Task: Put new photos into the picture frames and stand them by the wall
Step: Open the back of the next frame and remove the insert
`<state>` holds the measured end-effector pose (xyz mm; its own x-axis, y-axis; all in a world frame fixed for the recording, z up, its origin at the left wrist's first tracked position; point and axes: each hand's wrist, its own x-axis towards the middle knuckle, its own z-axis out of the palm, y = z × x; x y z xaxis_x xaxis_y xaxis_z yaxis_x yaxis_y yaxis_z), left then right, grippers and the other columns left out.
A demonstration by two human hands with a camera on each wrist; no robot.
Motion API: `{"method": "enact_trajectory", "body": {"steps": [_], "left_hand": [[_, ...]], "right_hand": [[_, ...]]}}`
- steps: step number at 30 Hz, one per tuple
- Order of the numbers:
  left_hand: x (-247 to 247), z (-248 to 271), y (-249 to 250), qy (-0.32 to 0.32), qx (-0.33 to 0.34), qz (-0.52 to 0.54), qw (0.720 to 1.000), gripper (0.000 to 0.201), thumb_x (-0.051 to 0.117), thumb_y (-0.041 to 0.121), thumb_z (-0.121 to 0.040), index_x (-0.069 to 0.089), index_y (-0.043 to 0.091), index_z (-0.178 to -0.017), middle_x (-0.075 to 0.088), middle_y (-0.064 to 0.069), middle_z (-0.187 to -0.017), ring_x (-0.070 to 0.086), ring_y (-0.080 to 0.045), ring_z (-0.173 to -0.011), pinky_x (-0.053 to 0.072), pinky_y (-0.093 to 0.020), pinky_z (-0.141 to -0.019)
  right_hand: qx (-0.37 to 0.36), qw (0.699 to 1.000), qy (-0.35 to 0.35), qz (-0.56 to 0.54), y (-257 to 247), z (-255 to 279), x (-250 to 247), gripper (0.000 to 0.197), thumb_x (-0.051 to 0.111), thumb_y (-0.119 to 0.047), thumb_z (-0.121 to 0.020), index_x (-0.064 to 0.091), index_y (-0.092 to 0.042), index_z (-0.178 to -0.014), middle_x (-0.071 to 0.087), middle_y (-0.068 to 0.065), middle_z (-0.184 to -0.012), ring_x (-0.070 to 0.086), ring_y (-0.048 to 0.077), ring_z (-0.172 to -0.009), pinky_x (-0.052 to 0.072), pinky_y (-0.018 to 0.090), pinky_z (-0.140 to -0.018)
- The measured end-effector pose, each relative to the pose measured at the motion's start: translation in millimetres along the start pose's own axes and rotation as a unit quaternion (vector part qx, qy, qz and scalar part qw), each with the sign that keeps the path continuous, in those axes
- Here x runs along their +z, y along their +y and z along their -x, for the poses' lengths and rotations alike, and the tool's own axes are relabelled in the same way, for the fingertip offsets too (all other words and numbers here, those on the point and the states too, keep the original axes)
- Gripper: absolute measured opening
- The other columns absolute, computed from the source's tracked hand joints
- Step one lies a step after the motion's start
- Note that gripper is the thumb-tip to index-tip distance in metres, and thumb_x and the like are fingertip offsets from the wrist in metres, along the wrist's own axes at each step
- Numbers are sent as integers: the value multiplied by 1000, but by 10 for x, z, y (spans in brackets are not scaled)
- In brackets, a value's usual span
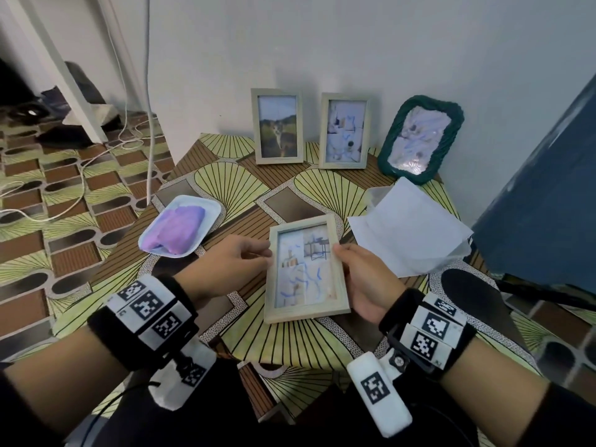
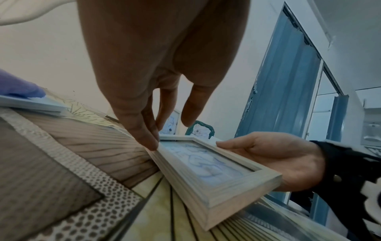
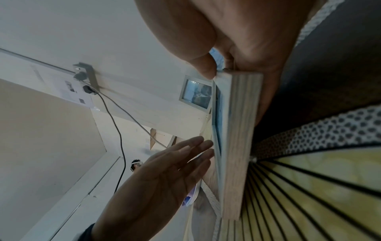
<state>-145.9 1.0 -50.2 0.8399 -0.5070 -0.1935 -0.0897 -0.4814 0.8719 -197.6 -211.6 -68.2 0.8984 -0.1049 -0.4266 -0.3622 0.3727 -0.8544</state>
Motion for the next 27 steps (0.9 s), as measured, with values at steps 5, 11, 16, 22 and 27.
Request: {"method": "enact_trajectory", "body": {"steps": [5, 11, 16, 22, 27], "left_hand": [[68, -63, 14, -9, -37, 86, 996, 45, 56, 63, -87, 74, 25, -103, 74, 3, -108, 68, -15, -106, 49, -45, -103], [103, -152, 81, -43, -104, 243, 964, 80, 67, 86, -54, 53, 39, -117, 72, -8, -115, 70, -22, -105, 52, -44, -97], [28, -141, 12, -23, -52, 255, 965, 65, 66, 59, -84, 45, 42, -142, 70, 2, -121, 70, -20, -106, 51, -45, -97], [-227, -25, -29, 44, 21, 203, 978, 49, 59, 25, -93, 49, 35, -139, 61, 12, -136, 61, -9, -119, 55, -26, -90], [-387, 25, -83, 92, -11, 121, 988, 47, 53, 2, -96, 48, 11, -142, 65, -4, -130, 62, -17, -109, 51, -38, -96]], "right_hand": [[-82, 992, -30, 96, -117, 55, -7, 30, 41, -33, -104, 62, -15, -114, 71, 8, -110, 69, 22, -95, 59, 36, -68], [-137, 969, -69, 192, -239, 62, 31, 26, 45, -32, -103, 68, -25, -114, 71, 4, -105, 69, 21, -95, 58, 35, -77], [-143, 940, -154, 269, -172, 18, 73, 29, 50, -21, -101, 65, -32, -123, 72, -11, -111, 68, 5, -101, 55, 21, -80], [-200, 810, -205, 512, -73, -96, -6, 47, 51, -33, -99, 44, -31, -145, 49, -17, -144, 43, -1, -132, 33, 31, -115], [-224, 675, -217, 669, -13, -62, -18, 56, 46, -40, -100, 29, -32, -152, 32, -12, -156, 31, 12, -143, 25, 32, -118]]}}
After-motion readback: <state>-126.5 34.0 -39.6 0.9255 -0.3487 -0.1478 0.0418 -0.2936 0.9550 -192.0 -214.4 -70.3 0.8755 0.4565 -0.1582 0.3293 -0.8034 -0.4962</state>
